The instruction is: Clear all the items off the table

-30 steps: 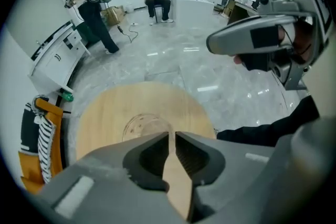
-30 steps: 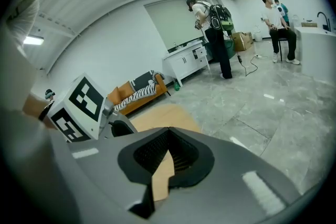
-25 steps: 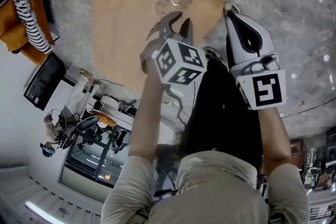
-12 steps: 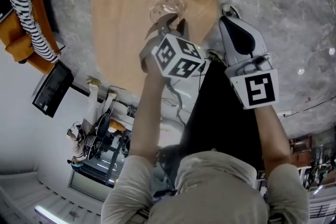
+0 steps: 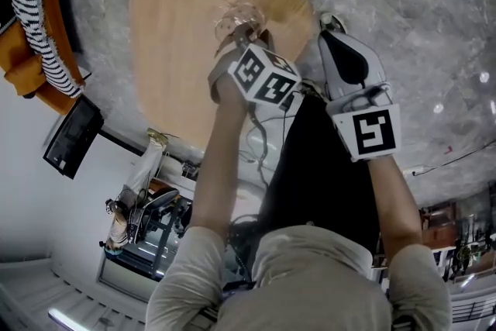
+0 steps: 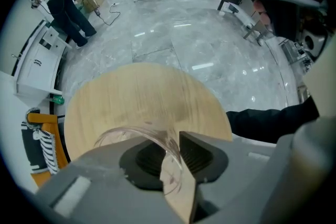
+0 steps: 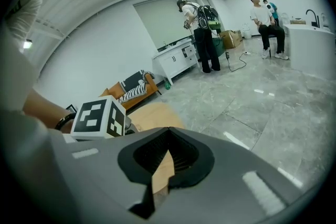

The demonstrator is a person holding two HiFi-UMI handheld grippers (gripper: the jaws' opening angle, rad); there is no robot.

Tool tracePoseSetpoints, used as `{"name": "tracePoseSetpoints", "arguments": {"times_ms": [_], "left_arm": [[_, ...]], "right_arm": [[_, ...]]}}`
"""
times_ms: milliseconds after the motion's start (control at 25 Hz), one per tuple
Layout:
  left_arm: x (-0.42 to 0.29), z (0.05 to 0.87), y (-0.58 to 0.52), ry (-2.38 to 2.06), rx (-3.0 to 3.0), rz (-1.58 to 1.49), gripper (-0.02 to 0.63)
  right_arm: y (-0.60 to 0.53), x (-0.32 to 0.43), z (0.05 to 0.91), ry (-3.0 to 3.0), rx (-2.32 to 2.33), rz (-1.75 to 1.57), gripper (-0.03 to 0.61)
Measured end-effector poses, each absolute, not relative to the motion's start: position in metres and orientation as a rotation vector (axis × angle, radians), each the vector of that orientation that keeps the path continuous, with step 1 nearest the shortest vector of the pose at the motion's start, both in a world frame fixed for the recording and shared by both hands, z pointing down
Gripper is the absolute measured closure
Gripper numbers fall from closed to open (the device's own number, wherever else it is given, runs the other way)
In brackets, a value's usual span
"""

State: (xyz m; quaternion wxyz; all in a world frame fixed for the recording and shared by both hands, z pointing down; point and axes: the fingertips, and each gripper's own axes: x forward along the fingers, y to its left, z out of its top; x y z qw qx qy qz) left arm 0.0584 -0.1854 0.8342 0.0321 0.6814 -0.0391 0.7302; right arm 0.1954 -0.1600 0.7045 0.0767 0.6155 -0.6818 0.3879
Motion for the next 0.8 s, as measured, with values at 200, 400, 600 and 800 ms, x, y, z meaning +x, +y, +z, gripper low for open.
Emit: {"name": "tracePoseSetpoints", "arguments": {"times_ms": [200,400,600,800], "left_arm": [[0.061,0.84,-0.186,-0.106,2.077,2.282,0.508],[0.059,0.848,-0.186,-0.083,2.075,2.362,0.508],[0.047,0.847,-0.191,-0.061,2.06,2.473,0.508],[0.055,0.849,-0.187,-0.089,2.117,2.453,0.515]], "right_arm": [[-0.156,0.205,0.706,-2.014,1.861,1.172,0.572],[-0.155,0.207,0.704,-2.018,1.865,1.158,0.572],[-0.156,0.193,0.7,-2.044,1.849,1.144,0.572],[-0.149,0.198,0.705,-2.032,1.831,1.153,0.571]]}}
